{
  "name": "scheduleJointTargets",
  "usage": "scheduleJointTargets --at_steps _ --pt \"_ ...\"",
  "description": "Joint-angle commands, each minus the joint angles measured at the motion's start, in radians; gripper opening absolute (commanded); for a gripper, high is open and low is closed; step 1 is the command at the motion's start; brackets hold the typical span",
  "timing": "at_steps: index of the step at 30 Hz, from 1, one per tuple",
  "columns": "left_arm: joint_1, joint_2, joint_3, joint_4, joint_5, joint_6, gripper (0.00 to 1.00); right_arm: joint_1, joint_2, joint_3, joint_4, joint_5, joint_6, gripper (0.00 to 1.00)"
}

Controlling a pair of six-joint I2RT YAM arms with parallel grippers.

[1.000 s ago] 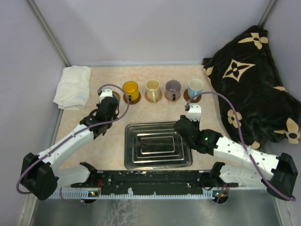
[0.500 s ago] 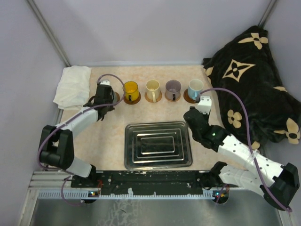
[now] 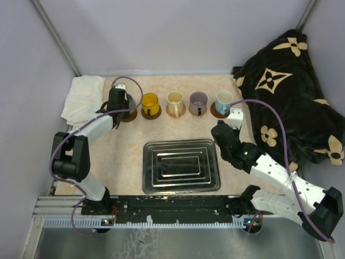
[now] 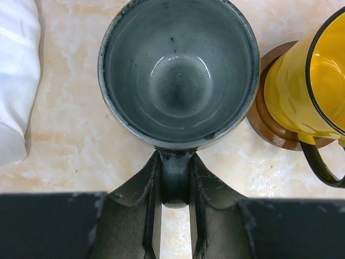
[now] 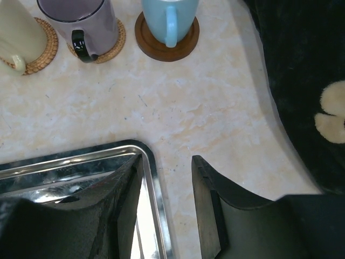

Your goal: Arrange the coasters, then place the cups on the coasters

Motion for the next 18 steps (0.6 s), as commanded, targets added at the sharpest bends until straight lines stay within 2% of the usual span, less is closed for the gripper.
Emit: scheduleJointTargets --at_steps 1,18 --pt "0.005 0.007 0.075 0.066 0.011 0.016 0.0 -0.008 0.004 0.051 0.026 0.021 0.011 0.43" --pt "0.005 0.038 0.143 -0.058 -0.019 0.021 0.0 -0.009 0.017 0.044 0.036 -0.002 0.027 0.43"
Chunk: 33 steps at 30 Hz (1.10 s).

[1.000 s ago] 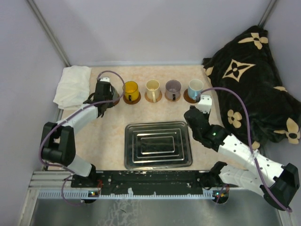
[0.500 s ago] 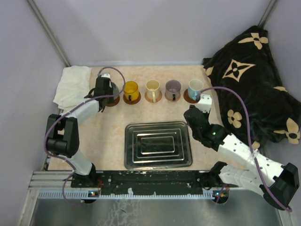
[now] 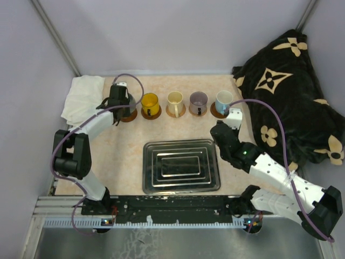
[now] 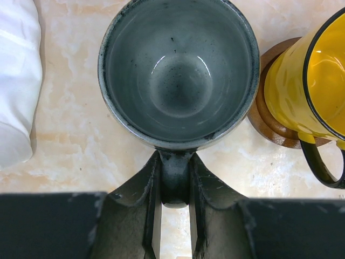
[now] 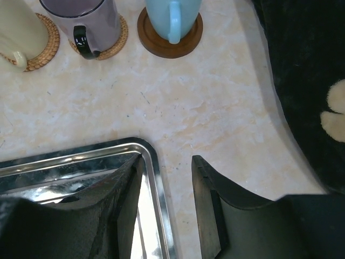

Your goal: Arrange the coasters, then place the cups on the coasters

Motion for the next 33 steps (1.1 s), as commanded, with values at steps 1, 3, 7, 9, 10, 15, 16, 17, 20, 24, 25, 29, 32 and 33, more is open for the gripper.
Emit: scheduleJointTargets --at_steps 1,3,7,9,10,15,16,17,20,24,25,29,32,33 --pt "0.005 -0.005 0.054 0.04 -0.023 0.008 0.0 -0.009 0.005 0.042 0.035 0.007 0.016 0.43" --pt "0.005 -0.008 0.049 0.034 -0.029 0.005 0.0 -0.009 0.004 0.04 0.035 0.005 0.015 0.43" --pt "0.005 -0.021 0.016 0.056 -0.036 -0.004 0.0 -0.009 0.003 0.036 0.034 -0.003 0.017 0.43" --pt "0.005 -0.028 -0.007 0.072 -0.036 -0.01 0.0 -0.009 0.002 0.035 0.034 -0.005 0.019 0.43" --pt "0.005 -0.03 -0.014 0.08 -0.035 -0.012 0.0 -0.009 0.002 0.035 0.034 -0.005 0.018 0.43" --pt "0.005 -0.025 -0.028 0.091 -0.042 -0.017 0.0 -0.009 -0.003 0.033 0.027 -0.006 0.02 0.43" --pt "0.005 -0.023 -0.028 0.09 -0.042 -0.017 0.0 -0.009 -0.003 0.032 0.024 -0.006 0.02 0.43" --pt "0.005 -0.024 -0.029 0.092 -0.041 -0.02 0.0 -0.008 -0.004 0.031 0.023 -0.006 0.021 0.43" --pt "0.005 -0.024 -0.036 0.102 -0.041 -0.024 0.0 -0.009 -0.005 0.028 0.02 -0.008 0.025 0.43" --pt "0.005 -0.016 -0.038 0.105 -0.038 -0.027 0.0 -0.009 -0.006 0.026 0.018 -0.012 0.026 0.43" --pt "0.005 -0.015 -0.039 0.105 -0.039 -0.027 0.0 -0.008 -0.006 0.025 0.019 -0.012 0.028 0.43" --pt "0.005 -0.014 -0.043 0.101 -0.052 -0.031 0.0 -0.009 -0.004 0.024 0.019 -0.015 0.029 0.43" --pt "0.005 -0.014 -0.049 0.105 -0.056 -0.031 0.0 -0.009 -0.004 0.022 0.02 -0.02 0.031 0.43" --pt "0.005 -0.013 -0.049 0.106 -0.056 -0.03 0.0 -0.009 -0.003 0.021 0.02 -0.021 0.03 0.43"
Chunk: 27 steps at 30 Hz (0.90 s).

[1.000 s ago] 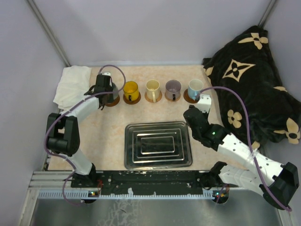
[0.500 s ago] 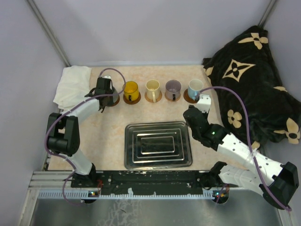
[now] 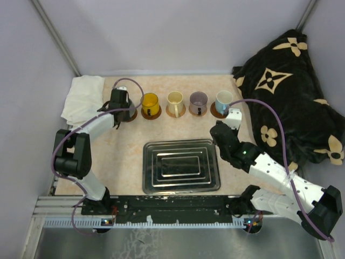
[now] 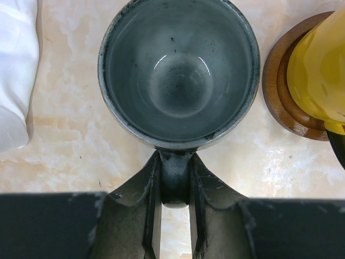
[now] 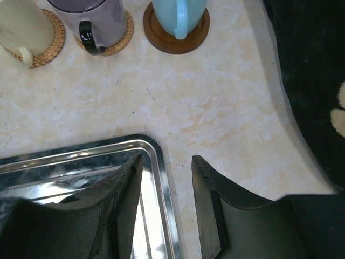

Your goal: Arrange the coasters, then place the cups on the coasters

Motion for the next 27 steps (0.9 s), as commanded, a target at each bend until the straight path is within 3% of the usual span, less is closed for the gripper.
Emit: scheduleJointTargets --at_steps 1,20,27 --pt "0.005 -0.017 0.003 0.096 -0.033 -0.013 0.0 -0.009 -0.008 0.021 0.02 0.004 0.016 0.43" --pt "0.005 0.016 0.002 0.092 -0.029 -0.053 0.08 -0.009 -0.017 0.012 0.004 -0.005 0.026 0.43" --pt "0.005 0.012 0.002 0.088 -0.04 -0.052 0.26 -0.009 -0.015 0.005 0.01 -0.017 0.031 0.43"
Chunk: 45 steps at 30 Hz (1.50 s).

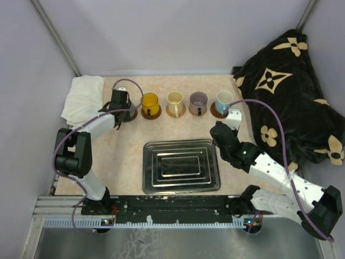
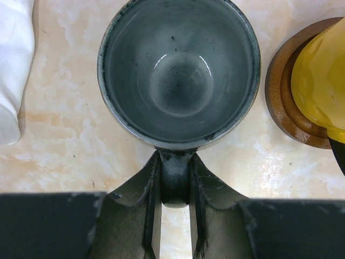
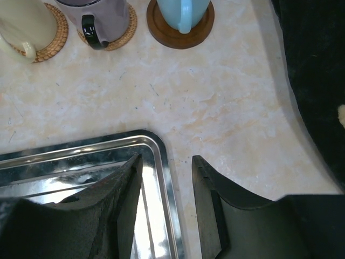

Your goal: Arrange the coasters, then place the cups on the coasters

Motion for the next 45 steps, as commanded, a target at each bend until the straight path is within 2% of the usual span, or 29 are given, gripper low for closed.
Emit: scheduleJointTargets --at_steps 1,9,17,32,40,42,45 --pt "0.005 -0.006 0.014 0.064 -0.027 -0.008 0.27 -0.009 -0.015 0.005 0.022 0.003 0.015 0.43" --pt "0.005 -0.015 0.013 0.055 -0.038 -0.004 0.33 -0.009 -0.015 0.003 0.022 -0.003 0.016 0.43" --pt "0.005 -0.032 0.014 0.057 -0.041 -0.003 0.51 -0.009 -0.015 0.0 0.024 -0.011 0.017 0.43" --pt "0.005 -0.07 0.012 0.038 -0.038 -0.002 0.64 -0.008 -0.029 -0.008 0.011 -0.014 0.024 0.43" --pt "0.004 -0.151 0.008 0.006 -0.023 -0.005 0.71 -0.009 -0.041 -0.007 0.004 -0.011 0.028 0.43" --pt "0.003 -0.181 0.006 -0.01 -0.03 -0.008 0.75 -0.009 -0.042 -0.004 0.005 -0.004 0.023 0.49" --pt "0.004 -0.235 -0.009 -0.019 -0.04 -0.01 0.85 -0.009 -0.05 0.007 0.014 0.027 0.002 0.75"
